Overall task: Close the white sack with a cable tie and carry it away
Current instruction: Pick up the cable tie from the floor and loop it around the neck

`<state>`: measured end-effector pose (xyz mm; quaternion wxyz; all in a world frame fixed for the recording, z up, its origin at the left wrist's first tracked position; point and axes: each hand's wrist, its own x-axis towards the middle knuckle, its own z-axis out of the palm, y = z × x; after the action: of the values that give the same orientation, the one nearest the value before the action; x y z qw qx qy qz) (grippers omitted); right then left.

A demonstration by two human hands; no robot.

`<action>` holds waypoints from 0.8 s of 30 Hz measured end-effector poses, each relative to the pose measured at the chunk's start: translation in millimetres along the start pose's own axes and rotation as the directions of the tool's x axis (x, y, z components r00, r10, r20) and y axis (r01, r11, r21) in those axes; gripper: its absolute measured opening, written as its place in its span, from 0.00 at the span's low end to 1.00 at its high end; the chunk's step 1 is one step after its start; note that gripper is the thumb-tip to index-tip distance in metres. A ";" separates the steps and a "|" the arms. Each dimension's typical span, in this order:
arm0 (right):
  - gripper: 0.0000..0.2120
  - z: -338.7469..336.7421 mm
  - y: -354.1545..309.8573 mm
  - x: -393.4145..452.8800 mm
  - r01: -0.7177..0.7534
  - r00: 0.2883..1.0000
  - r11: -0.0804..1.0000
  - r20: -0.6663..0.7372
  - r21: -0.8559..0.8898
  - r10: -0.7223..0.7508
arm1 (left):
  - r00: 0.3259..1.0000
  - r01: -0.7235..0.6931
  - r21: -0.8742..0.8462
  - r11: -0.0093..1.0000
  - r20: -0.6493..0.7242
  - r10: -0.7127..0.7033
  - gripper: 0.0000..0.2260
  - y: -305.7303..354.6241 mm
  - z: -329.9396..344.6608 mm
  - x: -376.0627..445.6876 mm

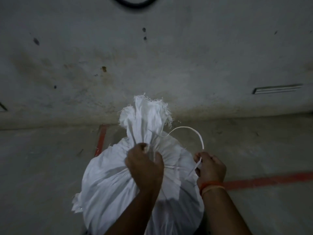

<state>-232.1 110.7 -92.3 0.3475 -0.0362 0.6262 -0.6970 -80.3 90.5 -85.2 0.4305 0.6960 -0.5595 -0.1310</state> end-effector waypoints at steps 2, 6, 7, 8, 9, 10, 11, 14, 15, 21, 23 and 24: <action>0.08 3.9 -0.8 7.4 0.017 1.000 1.000 0.002 -0.016 -0.017 | 0.982 0.133 0.072 0.988 -0.145 -0.121 0.32 -11.0 0.3 8.1; 0.12 6.9 -4.5 17.4 0.035 0.999 0.999 0.003 -0.024 -0.035 | 0.961 0.268 0.041 0.962 0.056 -0.270 0.52 -19.2 15.9 19.8; 0.12 6.4 -4.6 19.2 0.030 1.000 0.999 0.004 -0.026 -0.030 | 0.955 0.275 0.052 0.960 0.099 -0.279 0.54 -19.6 21.7 24.5; 0.13 5.9 -4.0 20.6 0.022 1.000 0.999 0.005 -0.024 -0.022 | 0.947 0.286 0.068 0.956 0.128 -0.293 0.55 -18.6 26.7 29.2; 0.13 5.3 -3.7 21.1 0.014 1.000 1.000 0.008 -0.021 -0.013 | 0.936 0.310 0.088 0.947 0.148 -0.320 0.53 -17.5 30.9 33.7; 0.12 4.7 -3.4 21.2 0.008 1.000 1.000 0.012 -0.023 -0.008 | 0.923 0.334 0.111 0.936 0.162 -0.349 0.49 -16.4 34.2 37.9; 0.11 4.1 -3.1 20.9 0.008 1.000 1.000 0.016 -0.028 -0.007 | 0.913 0.349 0.135 0.927 0.175 -0.369 0.44 -17.1 36.7 42.4; 0.10 2.5 -3.3 18.5 0.013 1.000 0.998 0.022 -0.053 -0.012 | 0.893 0.365 0.135 0.921 0.231 -0.387 0.27 -24.0 37.8 53.4; 0.10 1.6 -3.3 17.9 0.011 1.000 0.998 0.021 -0.065 -0.009 | 0.884 0.386 0.099 0.917 0.244 -0.398 0.24 -25.9 36.5 56.0; 0.09 -2.0 -0.6 14.0 -0.070 0.997 0.994 -0.037 -0.090 0.067 | 0.836 0.526 -0.107 0.843 0.244 -0.491 0.18 -27.5 25.8 62.4; 0.08 -2.4 0.6 13.5 -0.104 0.993 0.990 -0.062 -0.095 0.098 | 0.821 0.560 -0.222 0.798 0.275 -0.500 0.21 -28.7 24.9 63.6; 0.07 -1.8 1.3 13.1 -0.114 0.992 0.989 -0.072 -0.097 0.107 | 0.826 0.555 -0.280 0.783 0.292 -0.482 0.21 -28.0 24.0 64.1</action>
<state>-242.3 105.3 -98.9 0.3621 0.0043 0.6728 -0.6452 -55.8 22.5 -101.1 0.4355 0.7171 -0.3536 -0.4136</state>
